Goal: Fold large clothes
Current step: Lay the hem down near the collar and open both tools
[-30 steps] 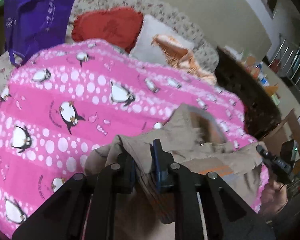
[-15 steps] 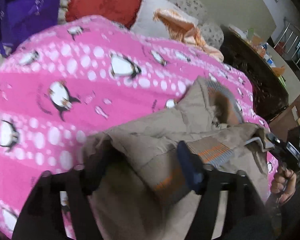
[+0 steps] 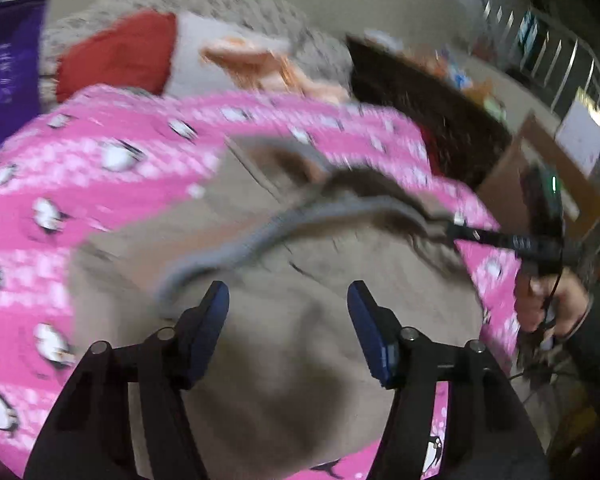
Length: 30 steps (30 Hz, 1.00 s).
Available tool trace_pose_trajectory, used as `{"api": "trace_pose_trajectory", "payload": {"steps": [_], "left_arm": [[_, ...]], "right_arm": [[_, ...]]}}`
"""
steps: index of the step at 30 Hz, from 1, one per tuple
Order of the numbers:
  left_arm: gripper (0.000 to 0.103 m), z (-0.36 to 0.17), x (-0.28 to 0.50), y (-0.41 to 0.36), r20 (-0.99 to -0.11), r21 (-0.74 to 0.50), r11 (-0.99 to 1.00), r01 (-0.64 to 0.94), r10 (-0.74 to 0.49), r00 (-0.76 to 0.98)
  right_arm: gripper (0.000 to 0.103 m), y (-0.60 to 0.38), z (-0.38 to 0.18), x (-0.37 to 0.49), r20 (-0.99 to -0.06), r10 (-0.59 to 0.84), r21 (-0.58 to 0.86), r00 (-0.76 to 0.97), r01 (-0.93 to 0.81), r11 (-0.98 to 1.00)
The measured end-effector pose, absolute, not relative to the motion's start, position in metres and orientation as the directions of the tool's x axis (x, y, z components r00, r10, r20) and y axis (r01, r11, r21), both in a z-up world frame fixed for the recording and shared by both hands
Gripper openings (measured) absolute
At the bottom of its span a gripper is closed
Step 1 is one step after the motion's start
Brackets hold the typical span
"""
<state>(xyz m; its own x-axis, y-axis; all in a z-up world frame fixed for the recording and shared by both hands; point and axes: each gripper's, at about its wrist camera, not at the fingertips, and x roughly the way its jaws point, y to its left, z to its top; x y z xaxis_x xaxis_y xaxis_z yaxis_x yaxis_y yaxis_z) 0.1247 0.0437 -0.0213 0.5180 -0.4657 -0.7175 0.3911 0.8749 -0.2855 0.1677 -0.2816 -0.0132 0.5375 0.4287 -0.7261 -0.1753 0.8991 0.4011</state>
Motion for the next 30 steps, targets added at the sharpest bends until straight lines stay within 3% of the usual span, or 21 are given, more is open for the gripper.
{"api": "trace_pose_trajectory", "payload": {"steps": [1,7,14,18,20,23,30], "left_arm": [[0.061,-0.029,0.129,0.032,-0.738,-0.264,0.881,0.392,-0.446,0.506],[0.061,-0.058,0.183,0.018,-0.846,-0.096,0.970,0.224,-0.198,0.496],[0.060,-0.014,0.232,0.048,-0.759,0.066,0.992,0.104,-0.018,0.651],[0.075,0.003,0.220,0.061,-0.671,-0.011,1.000,0.028,-0.028,0.741],[0.075,-0.004,0.221,0.058,-0.666,-0.069,0.997,0.034,-0.071,0.742],[0.075,-0.017,0.224,0.053,-0.675,-0.049,0.999,0.007,-0.039,0.737],[0.075,-0.042,0.226,0.087,-0.707,-0.149,0.983,-0.104,-0.032,0.707]], "right_arm": [[0.023,-0.275,-0.019,0.172,-0.747,0.417,0.392,0.517,-0.164,0.905],[0.023,-0.252,-0.049,0.195,-0.845,0.349,0.313,0.404,-0.156,0.937],[0.027,-0.284,0.001,0.238,-0.729,0.351,0.382,0.588,-0.076,0.921],[0.030,-0.275,0.016,0.215,-0.664,0.334,0.409,0.669,-0.050,0.911],[0.036,-0.262,0.013,0.208,-0.659,0.311,0.405,0.685,-0.025,0.914],[0.036,-0.237,-0.004,0.214,-0.681,0.286,0.390,0.674,0.004,0.921],[0.030,-0.242,-0.045,0.271,-0.789,0.202,0.242,0.580,-0.009,0.970]]}}
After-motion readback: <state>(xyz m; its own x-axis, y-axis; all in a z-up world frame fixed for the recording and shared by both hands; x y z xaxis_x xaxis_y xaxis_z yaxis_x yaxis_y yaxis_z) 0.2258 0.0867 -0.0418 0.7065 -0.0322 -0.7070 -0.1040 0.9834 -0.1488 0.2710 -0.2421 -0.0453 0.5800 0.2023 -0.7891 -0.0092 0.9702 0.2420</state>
